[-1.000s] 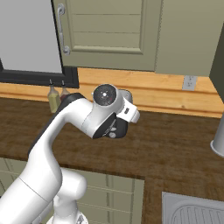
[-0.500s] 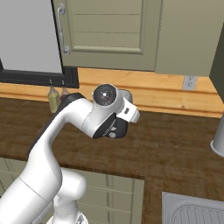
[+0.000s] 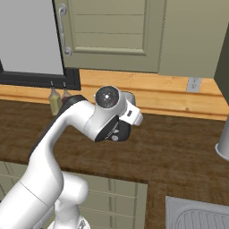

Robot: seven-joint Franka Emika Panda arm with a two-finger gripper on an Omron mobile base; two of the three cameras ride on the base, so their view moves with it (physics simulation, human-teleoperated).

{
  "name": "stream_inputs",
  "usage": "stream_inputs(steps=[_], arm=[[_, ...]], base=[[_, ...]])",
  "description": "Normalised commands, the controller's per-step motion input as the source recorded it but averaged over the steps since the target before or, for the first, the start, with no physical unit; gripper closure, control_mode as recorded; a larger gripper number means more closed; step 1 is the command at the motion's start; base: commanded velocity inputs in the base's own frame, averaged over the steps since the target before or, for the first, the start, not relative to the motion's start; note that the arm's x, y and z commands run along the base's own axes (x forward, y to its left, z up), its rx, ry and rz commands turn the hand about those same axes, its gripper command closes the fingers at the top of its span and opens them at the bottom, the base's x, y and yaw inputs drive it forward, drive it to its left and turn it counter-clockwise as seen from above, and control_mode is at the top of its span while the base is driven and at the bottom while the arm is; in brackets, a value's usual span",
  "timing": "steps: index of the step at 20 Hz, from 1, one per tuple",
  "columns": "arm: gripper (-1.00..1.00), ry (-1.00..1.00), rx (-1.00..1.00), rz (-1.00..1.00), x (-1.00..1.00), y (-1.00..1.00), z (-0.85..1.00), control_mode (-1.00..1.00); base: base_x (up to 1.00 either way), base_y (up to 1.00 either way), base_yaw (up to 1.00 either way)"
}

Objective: Start the toaster. Once the lever pops up, take the bread to the plate on the dining counter.

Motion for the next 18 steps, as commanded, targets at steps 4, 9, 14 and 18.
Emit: stream_inputs(steps=[4,9,14,18], arm=[[-1.0,0.0,0.0,0.0,0.0,0.0,0.0,-1.0],[-1.0,0.0,0.0,0.0,0.0,0.0,0.0,-1.0],[-1.0,0.0,0.0,0.0,0.0,0.0,0.0,-1.0],[-1.0,0.0,0.0,0.0,0.0,0.0,0.0,-1.0]], base=[[0.0,0.0,0.0],[0.0,0.0,0.0],[0.0,0.0,0.0],[0.0,0.0,0.0]])
